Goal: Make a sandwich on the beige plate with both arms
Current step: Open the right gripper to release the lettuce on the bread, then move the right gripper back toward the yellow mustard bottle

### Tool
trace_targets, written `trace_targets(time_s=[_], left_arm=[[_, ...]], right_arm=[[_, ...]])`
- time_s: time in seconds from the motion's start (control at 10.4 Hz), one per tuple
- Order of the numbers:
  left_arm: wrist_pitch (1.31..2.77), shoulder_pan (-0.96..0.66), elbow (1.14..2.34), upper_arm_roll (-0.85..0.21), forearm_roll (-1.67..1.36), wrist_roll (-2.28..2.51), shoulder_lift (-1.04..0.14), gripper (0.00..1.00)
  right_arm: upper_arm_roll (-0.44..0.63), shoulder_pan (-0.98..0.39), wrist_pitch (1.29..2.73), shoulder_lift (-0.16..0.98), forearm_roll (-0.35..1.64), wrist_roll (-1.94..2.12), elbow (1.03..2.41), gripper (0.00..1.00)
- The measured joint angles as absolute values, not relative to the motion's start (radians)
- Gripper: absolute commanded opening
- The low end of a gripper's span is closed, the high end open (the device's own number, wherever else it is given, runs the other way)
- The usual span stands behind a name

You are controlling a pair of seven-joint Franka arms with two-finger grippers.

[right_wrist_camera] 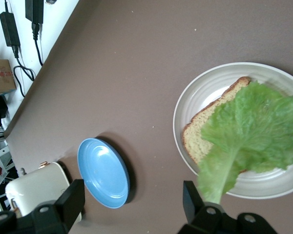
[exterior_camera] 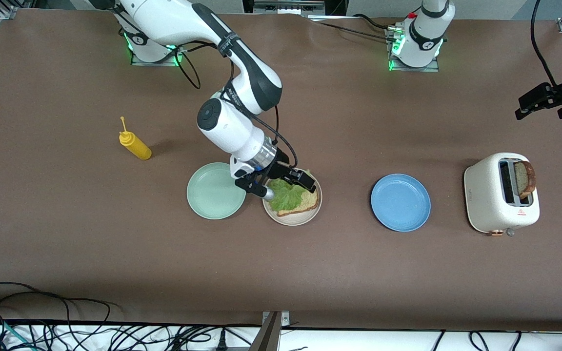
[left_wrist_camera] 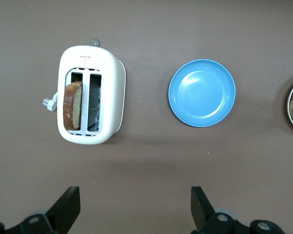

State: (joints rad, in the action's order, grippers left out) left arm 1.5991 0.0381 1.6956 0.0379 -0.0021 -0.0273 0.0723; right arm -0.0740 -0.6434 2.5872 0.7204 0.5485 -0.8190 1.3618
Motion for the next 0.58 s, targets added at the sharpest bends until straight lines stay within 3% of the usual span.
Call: trace_targets(time_s=[0.58], left_arm=[[1.599, 0.039, 1.696, 0.038, -0.002, -0.027, 0.072, 1.0]], right_arm=[[0.116, -0.64, 2.301, 0.63, 0.548, -0.775, 1.318, 0.96]])
